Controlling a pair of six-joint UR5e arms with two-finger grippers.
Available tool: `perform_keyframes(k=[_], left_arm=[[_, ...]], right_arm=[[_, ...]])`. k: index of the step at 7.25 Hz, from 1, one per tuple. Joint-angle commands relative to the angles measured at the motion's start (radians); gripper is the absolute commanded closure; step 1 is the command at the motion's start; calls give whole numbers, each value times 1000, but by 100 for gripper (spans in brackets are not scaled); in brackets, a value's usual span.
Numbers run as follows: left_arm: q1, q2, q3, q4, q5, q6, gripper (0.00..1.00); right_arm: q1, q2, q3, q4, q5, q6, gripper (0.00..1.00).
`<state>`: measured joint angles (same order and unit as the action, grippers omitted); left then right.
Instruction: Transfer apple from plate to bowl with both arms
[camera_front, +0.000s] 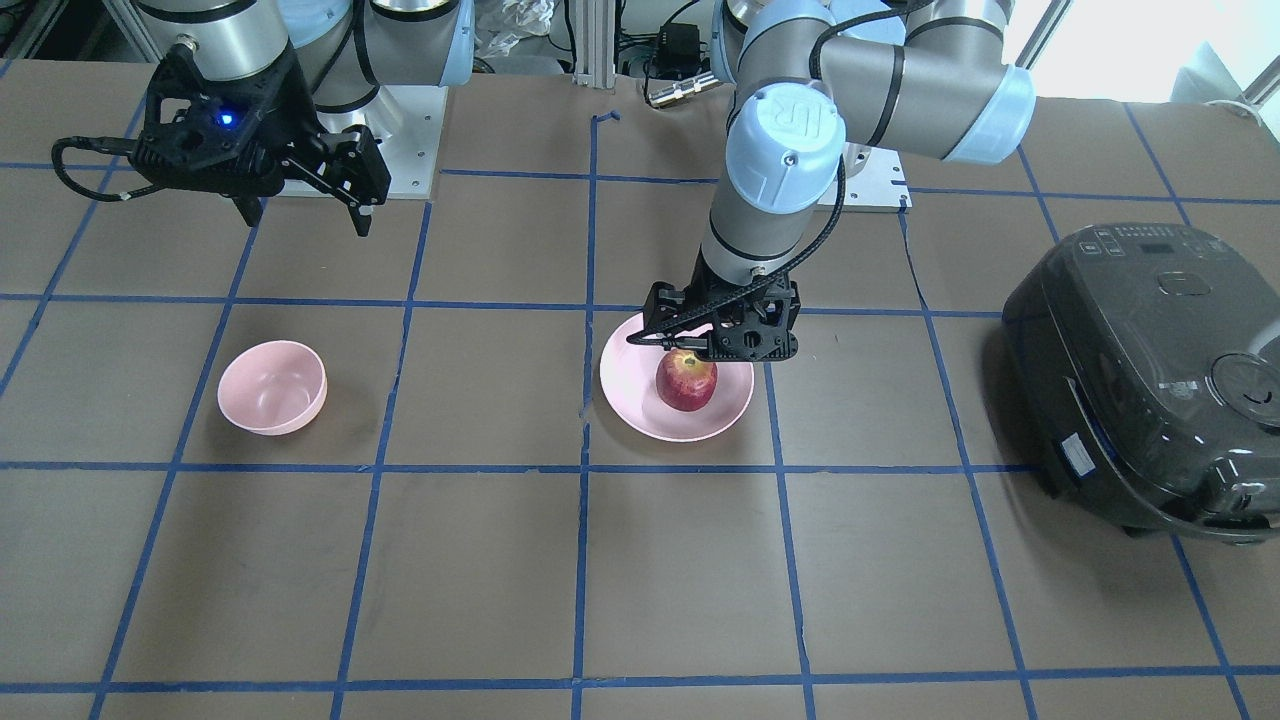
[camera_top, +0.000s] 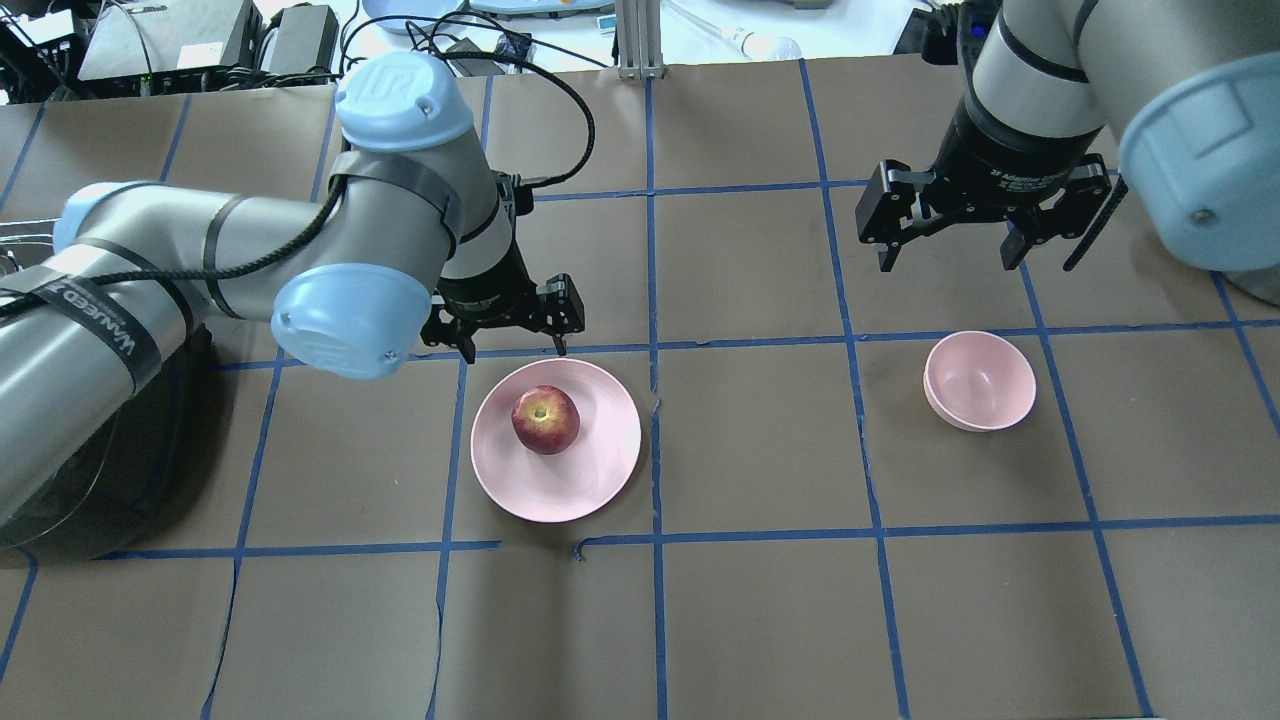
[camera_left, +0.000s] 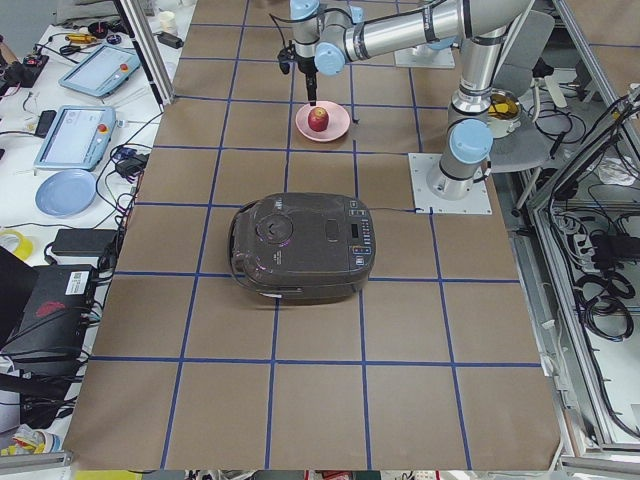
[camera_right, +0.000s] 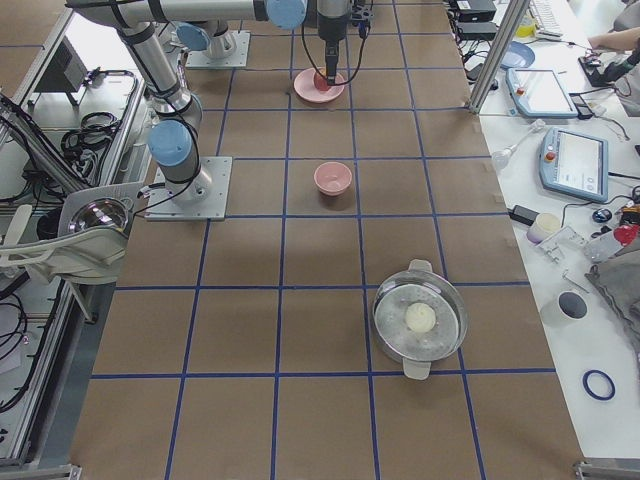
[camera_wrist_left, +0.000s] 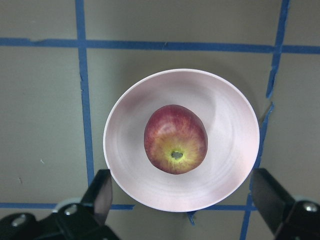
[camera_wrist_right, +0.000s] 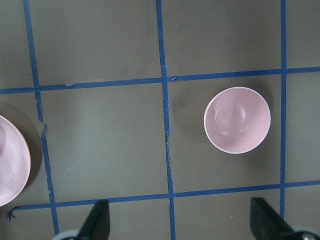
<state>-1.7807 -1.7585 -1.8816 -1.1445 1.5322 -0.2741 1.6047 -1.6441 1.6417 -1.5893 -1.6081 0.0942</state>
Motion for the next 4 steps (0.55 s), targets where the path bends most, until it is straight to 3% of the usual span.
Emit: perform_keyframes(k=[1,4], left_arm=[[-11,-50,-42,68,0,-13,0],[-20,-93,-111,141,2,-11,0]], right_arm=[[-3,4,0,-38,-1,-5,0],[-11,4,0,-47,-1,-11,0]])
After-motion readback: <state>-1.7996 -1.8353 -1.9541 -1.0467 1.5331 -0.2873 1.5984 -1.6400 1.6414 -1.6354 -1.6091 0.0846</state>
